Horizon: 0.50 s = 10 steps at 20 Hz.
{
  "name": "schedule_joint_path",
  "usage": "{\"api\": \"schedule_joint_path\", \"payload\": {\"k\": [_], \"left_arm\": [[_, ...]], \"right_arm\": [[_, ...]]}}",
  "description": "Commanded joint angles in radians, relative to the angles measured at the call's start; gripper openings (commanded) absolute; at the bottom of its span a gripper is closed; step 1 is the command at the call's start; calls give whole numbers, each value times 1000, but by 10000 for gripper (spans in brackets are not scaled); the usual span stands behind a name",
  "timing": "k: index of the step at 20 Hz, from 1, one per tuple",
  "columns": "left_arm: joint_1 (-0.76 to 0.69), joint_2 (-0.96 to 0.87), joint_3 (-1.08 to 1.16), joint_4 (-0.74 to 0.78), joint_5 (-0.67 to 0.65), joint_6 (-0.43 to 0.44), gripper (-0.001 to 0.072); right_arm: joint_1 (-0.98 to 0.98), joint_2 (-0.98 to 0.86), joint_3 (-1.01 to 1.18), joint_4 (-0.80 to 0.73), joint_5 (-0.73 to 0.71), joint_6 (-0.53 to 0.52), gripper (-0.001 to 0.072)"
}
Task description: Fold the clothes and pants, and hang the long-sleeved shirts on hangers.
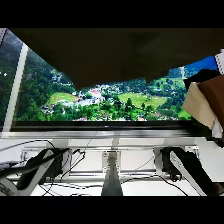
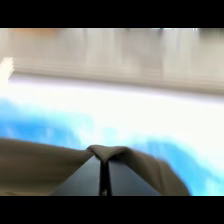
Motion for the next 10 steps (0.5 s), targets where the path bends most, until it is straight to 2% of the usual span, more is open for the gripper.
{"api": "schedule_joint_path", "payload": {"k": [1, 6, 10], "left_arm": [[137, 193, 26, 23, 190, -16, 22], [158, 313, 26, 148, 383, -17, 22], [158, 234, 25, 198, 299, -16, 21]], "right_arm": [[0, 73, 149, 93, -3, 0, 11], [0, 138, 179, 278, -2, 0, 11], [0, 64, 159, 235, 41, 8, 10]]}}
